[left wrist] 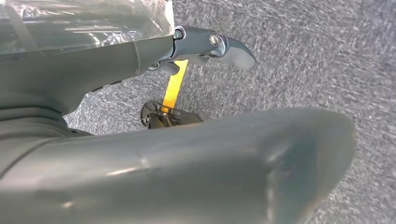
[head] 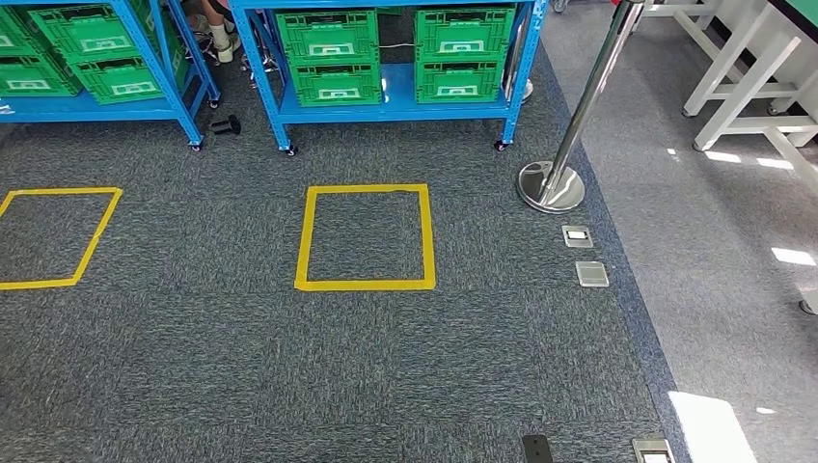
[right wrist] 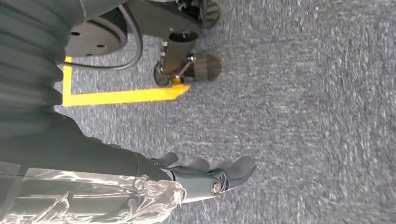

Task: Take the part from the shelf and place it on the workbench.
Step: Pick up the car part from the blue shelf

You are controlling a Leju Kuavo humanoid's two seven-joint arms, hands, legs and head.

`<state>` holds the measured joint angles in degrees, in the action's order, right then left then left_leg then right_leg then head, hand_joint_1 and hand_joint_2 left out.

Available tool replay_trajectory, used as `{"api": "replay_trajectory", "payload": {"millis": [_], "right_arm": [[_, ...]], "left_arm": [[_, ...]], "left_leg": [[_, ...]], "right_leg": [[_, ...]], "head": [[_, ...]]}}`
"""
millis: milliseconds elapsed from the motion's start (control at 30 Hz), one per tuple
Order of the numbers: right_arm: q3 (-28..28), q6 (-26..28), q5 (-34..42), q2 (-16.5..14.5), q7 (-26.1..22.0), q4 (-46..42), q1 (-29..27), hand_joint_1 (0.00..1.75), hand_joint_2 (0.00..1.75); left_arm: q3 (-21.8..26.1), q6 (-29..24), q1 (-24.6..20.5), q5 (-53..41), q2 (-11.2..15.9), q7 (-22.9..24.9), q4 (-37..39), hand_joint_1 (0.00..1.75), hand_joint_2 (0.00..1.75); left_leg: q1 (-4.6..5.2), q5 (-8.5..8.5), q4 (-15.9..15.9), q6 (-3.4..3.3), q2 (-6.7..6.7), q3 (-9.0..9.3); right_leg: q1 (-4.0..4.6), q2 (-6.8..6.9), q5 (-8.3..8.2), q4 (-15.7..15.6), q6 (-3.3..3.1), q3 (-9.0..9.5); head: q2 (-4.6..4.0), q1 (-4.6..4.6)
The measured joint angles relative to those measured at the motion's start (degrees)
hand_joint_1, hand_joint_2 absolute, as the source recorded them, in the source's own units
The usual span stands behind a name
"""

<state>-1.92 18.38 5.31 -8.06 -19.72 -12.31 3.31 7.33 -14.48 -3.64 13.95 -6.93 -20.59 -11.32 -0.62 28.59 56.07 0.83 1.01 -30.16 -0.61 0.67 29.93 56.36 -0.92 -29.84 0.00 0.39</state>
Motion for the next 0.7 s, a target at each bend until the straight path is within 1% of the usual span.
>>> {"api": "replay_trajectory", "payload": {"millis": [100, 233, 333, 400, 467, 533, 567, 600, 667, 700], "right_arm": [[0.0, -1.3, 0.7, 0.1, 0.1, 0.0, 0.0, 0.00, 1.75], [-0.3, -1.0, 0.8, 0.0, 0.7, 0.0, 0.0, 0.00, 1.75], [-0.5, -0.4, 0.8, 0.0, 0.8, 0.0, 0.0, 0.00, 1.75], [-0.6, -0.1, 0.8, 0.0, 0.7, 0.0, 0.0, 0.00, 1.75], [-0.8, 0.0, 0.8, 0.0, 0.7, 0.0, 0.0, 0.00, 0.87], [-0.8, 0.2, 0.8, 0.0, 0.6, 0.0, 0.0, 0.00, 0.00], [-0.9, 0.2, 0.8, 0.0, 0.5, 0.0, 0.0, 0.00, 0.00], [-0.9, 0.3, 0.8, 0.0, 0.4, 0.0, 0.0, 0.00, 0.00], [-0.9, 0.4, 0.8, 0.0, 0.1, 0.0, 0.0, 0.00, 0.00], [-0.9, 0.4, 0.9, 0.1, -0.2, 0.0, -0.1, 0.00, 0.00]], "left_arm": [[0.0, 0.5, 0.0, 0.0, 0.0, -0.3, 0.0, 0.00, 0.00], [-0.1, 1.3, 0.0, 0.3, 0.1, -0.1, 0.0, 0.00, 0.00], [-0.1, 1.5, 0.0, 0.6, 0.1, 0.0, 0.0, 0.00, 0.00], [-0.1, 1.6, 0.0, 0.7, 0.2, 0.0, 0.0, 0.00, 0.00], [-0.1, 1.6, 0.0, 0.7, 0.2, 0.0, 0.0, 0.00, 0.00], [-0.1, 1.7, 0.0, 0.7, 0.2, 0.0, 0.0, 0.00, 0.00], [-0.1, 1.7, -0.1, 0.8, 0.2, 0.0, 0.0, 0.00, 0.00], [-0.1, 1.7, -0.1, 0.8, 0.2, 0.0, 0.0, 0.00, 0.00], [-0.1, 1.9, -0.2, 0.7, 0.2, 0.0, 0.0, 0.00, 0.00], [-0.1, 2.0, -0.2, 0.7, 0.2, 0.0, 0.0, 0.00, 0.00]], "left_leg": [[0.02, 0.01, 0.0, -0.01, 0.00, -0.01], [0.17, 0.09, 0.2, -0.14, 0.00, -0.02], [0.24, 0.21, 0.4, -0.33, 0.00, -0.09], [0.32, 0.31, 0.6, -0.54, 0.00, -0.18], [0.45, 0.31, 0.6, -0.90, 0.00, -0.27], [0.23, -0.06, 0.0, -1.47, 0.00, -0.03], [0.04, -0.26, -0.4, -1.72, 0.00, 0.12], [-0.15, -0.42, -0.7, -1.91, 0.01, 0.26], [-0.23, -0.39, -0.9, -2.04, 0.01, 0.28], [-0.23, -0.33, -0.9, -2.04, 0.00, 0.31]], "right_leg": [[-0.01, 0.00, 0.00, 0.0, 0.01, 0.00], [-0.16, 0.02, -0.03, 0.0, 0.05, 0.00], [-0.23, 0.02, -0.06, 0.0, 0.14, 0.01], [-0.30, 0.03, -0.09, -0.1, 0.32, 0.01], [-0.41, 0.06, -0.18, -0.2, 0.66, 0.06], [-0.48, 0.02, 0.11, -0.1, 1.09, 0.08], [-0.49, -0.04, 0.93, 1.1, 1.27, -0.44], [-0.53, -0.12, 2.28, 3.4, 1.42, -1.57], [-0.62, -0.20, 5.51, 10.9, 1.66, -5.46], [-0.69, -0.19, 6.32, 14.1, 1.79, -7.27]], "head": [[0.00, 0.01], [0.00, -0.04], [0.00, -0.07], [0.00, -0.07], [0.00, -0.09], [0.00, -0.08], [0.00, 0.06], [0.00, 0.31], [0.00, 0.83], [0.00, 1.03]]}}
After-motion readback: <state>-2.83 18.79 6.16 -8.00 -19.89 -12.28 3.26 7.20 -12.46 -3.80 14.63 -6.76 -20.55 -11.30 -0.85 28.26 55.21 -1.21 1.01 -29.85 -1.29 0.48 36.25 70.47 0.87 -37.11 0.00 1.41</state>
